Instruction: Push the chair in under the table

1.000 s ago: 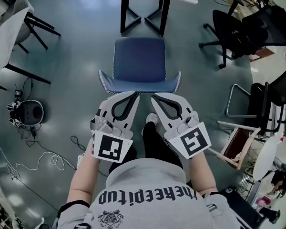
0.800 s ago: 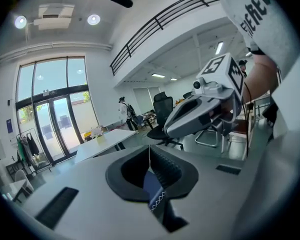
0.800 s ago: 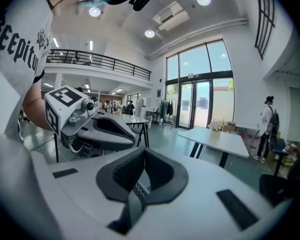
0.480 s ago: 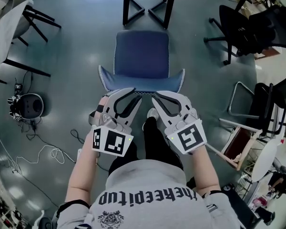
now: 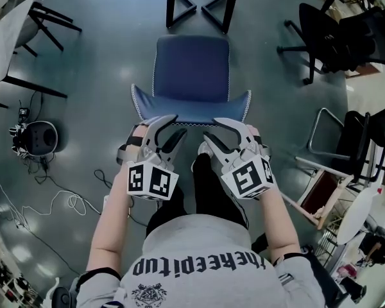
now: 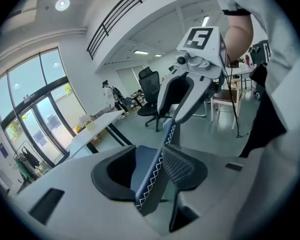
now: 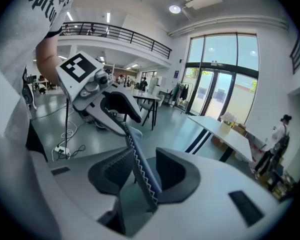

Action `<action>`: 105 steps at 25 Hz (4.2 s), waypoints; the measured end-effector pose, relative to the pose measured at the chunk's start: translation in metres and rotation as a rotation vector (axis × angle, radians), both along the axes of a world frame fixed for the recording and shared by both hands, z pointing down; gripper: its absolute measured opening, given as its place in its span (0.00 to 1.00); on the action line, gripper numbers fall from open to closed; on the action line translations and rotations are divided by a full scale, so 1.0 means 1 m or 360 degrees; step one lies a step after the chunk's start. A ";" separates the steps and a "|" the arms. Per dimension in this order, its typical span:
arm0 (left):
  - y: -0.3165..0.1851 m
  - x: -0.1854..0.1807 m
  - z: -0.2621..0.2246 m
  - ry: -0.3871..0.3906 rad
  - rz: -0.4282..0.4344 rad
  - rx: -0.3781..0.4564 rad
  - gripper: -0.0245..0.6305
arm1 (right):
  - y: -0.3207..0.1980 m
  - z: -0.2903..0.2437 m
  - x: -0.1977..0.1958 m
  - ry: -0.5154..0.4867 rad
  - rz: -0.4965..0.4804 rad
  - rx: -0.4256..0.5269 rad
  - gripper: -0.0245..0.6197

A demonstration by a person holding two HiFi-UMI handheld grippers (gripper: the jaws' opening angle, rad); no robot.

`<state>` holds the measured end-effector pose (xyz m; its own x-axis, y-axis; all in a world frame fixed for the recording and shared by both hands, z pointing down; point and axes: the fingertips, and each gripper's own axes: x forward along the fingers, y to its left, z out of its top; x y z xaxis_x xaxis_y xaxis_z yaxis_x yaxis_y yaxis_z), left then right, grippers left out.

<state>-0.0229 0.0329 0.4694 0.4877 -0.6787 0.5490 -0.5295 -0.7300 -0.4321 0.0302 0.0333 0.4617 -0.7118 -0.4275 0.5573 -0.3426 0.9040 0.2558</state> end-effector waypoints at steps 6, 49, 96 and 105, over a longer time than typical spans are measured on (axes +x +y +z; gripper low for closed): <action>-0.006 -0.008 0.018 -0.0069 -0.0010 -0.0053 0.32 | -0.007 0.025 0.005 0.0163 -0.0049 0.0011 0.31; -0.043 -0.012 0.048 -0.0347 0.0066 -0.0002 0.24 | -0.047 0.054 0.010 0.0317 -0.0056 0.0092 0.25; -0.192 -0.006 0.044 -0.0330 0.0010 -0.0019 0.27 | -0.191 0.050 0.016 0.0294 -0.0104 0.0125 0.23; -0.233 -0.009 0.045 -0.0323 0.0038 -0.0009 0.26 | -0.231 0.052 0.013 0.0312 -0.0083 0.0105 0.23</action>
